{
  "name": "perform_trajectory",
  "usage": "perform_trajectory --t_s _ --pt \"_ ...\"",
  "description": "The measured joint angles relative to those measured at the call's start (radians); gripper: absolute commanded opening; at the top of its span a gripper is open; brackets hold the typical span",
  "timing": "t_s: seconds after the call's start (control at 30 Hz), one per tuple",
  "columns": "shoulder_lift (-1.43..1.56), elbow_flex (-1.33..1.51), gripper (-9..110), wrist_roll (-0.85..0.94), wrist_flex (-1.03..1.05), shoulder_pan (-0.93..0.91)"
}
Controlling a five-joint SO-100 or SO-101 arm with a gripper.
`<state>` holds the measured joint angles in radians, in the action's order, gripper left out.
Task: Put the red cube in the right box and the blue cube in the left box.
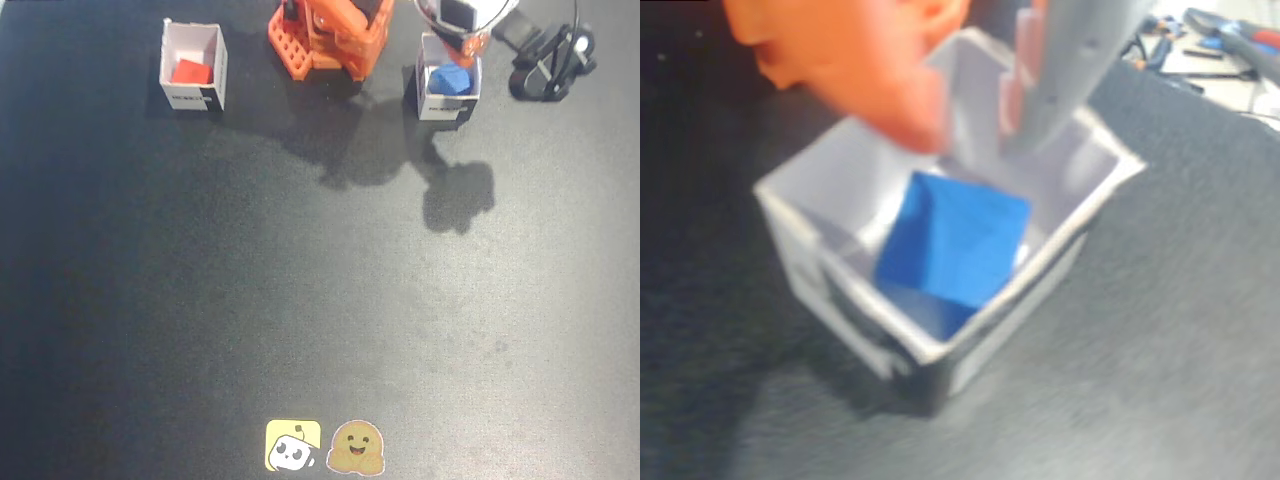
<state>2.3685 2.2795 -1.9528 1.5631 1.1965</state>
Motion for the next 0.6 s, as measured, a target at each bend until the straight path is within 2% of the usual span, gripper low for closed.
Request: perform_trajectory --t_s 0.27,0.6 --pt "0.043 0.0 0 0.017 -0.02 -0.225" --pt "0.091 0.0 0 0.331 -0.094 -0.776"
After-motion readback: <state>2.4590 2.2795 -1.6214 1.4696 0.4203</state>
